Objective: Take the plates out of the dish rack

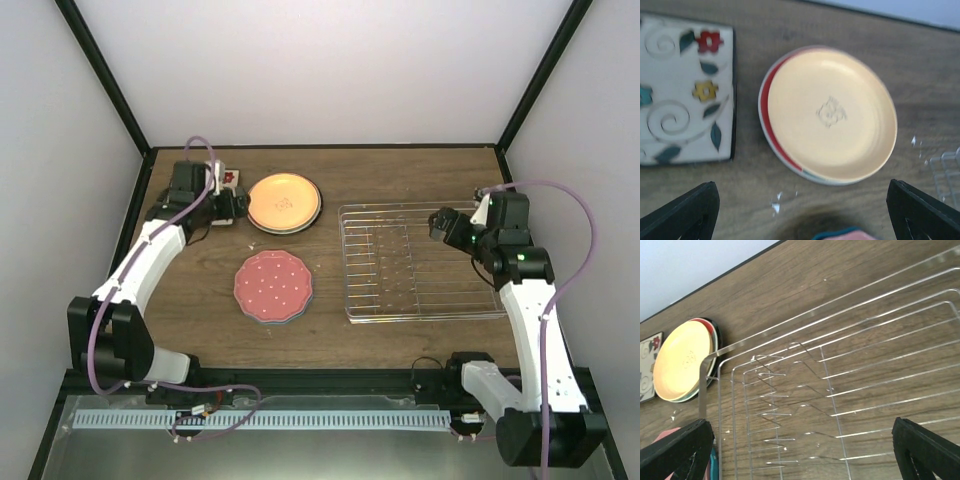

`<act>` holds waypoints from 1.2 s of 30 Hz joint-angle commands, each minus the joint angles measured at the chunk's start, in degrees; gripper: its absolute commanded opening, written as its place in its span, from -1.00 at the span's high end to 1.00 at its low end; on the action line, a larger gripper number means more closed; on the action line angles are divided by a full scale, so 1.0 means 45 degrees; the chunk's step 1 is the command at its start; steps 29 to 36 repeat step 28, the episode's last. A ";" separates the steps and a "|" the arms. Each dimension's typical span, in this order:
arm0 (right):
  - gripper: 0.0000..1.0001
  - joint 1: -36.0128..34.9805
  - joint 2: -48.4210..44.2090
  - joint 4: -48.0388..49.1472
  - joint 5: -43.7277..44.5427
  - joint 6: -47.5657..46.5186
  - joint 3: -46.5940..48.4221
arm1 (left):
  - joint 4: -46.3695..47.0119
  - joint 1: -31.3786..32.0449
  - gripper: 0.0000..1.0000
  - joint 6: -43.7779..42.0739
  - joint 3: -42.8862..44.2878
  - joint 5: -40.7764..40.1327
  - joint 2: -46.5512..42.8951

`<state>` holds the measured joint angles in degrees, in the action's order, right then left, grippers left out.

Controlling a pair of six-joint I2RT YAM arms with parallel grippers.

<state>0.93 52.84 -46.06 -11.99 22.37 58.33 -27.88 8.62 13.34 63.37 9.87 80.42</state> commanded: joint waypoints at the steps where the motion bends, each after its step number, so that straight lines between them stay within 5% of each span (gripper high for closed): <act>1: -1.00 -0.0089 0.0586 0.0984 -0.1185 0.0115 0.0940 | 0.0357 0.0007 -0.87 -0.0616 0.1064 -0.0358 -0.0105; 36: -1.00 -0.0088 0.0843 0.2552 -0.0107 0.1032 -0.0315 | 0.0308 0.0027 -0.89 -0.1616 0.2036 -0.0131 0.0187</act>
